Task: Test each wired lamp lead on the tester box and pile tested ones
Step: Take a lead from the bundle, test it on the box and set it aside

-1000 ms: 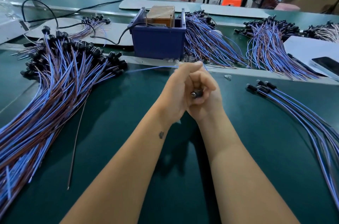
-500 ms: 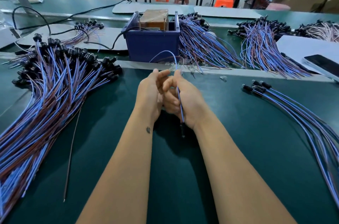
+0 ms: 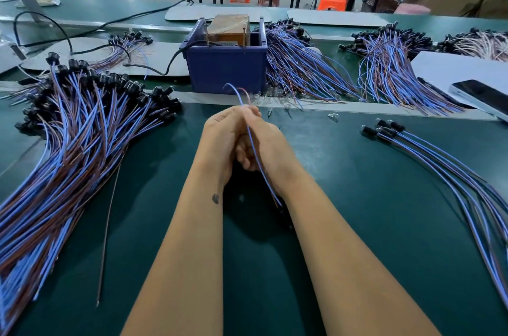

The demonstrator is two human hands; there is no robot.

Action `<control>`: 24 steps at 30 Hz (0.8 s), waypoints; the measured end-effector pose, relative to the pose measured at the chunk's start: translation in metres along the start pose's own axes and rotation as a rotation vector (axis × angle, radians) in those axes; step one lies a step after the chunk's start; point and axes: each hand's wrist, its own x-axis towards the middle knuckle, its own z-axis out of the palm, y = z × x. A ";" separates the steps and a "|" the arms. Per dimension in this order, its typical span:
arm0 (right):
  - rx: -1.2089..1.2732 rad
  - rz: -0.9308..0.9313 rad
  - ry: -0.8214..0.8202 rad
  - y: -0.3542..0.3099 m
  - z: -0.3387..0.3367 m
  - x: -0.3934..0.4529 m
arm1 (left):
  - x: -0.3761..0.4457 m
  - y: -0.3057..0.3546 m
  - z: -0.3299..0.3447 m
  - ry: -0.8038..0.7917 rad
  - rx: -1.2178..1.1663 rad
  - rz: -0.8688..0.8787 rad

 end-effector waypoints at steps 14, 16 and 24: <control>-0.165 -0.187 0.530 0.006 -0.007 0.002 | -0.002 -0.010 0.006 0.166 0.656 0.434; -0.264 -0.240 0.614 0.007 -0.012 0.003 | -0.001 -0.010 0.005 0.212 0.602 0.395; -0.331 -0.486 0.589 0.007 -0.009 -0.002 | -0.006 -0.007 0.007 0.188 0.579 0.533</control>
